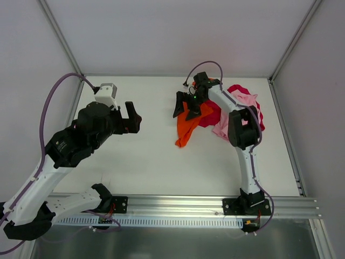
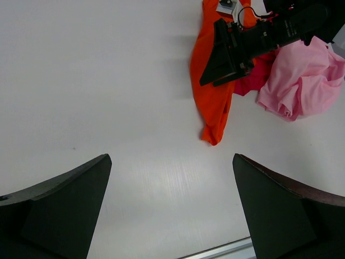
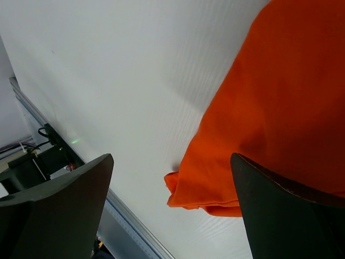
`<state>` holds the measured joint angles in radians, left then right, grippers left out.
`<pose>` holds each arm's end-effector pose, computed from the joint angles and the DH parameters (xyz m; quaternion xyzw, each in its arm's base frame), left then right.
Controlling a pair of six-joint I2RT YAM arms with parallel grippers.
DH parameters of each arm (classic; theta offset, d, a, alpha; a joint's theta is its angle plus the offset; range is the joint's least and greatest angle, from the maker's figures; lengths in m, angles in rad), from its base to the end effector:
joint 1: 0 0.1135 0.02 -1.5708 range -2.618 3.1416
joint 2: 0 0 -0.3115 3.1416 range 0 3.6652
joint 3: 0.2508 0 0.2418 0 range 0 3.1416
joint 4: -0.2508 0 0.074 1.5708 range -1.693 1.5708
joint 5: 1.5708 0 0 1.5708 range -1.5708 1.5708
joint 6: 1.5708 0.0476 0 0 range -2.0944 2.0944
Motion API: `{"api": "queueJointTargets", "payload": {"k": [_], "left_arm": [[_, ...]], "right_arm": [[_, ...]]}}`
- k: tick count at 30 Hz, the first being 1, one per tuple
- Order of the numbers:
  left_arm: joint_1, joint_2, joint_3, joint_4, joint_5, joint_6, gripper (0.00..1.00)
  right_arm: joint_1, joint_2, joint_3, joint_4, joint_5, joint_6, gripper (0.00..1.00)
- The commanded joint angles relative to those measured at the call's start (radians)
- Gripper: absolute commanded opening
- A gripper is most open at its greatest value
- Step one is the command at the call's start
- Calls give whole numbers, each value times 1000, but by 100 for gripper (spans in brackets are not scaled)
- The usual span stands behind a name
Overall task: Fold and stack the t-shirts
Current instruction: Grab crumpled tshirt from the corner of the board with the right arm
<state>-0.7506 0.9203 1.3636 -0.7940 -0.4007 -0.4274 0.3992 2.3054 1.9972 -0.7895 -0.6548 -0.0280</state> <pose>0.1062 -0.0736 0.4756 0.0167 0.8111 -0.1763 0.5575 0.4689 0.2293 0.2313 -0.2688 0.8836 0.3482 0.1604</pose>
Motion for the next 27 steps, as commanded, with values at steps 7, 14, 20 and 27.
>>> {"api": "queueJointTargets", "payload": {"k": [7,14,20,27], "left_arm": [[10,12,60,-24,-9,-27,99],[10,22,75,-14,-27,6,99],[10,26,97,-8,-23,33,99],[10,9,97,-24,-32,52,99]], "right_arm": [[-6,78,80,-247,397,-105,96],[-51,12,-14,-312,743,-14,96],[-180,35,55,-444,938,143,96],[-353,11,67,-559,1116,259,97]]}}
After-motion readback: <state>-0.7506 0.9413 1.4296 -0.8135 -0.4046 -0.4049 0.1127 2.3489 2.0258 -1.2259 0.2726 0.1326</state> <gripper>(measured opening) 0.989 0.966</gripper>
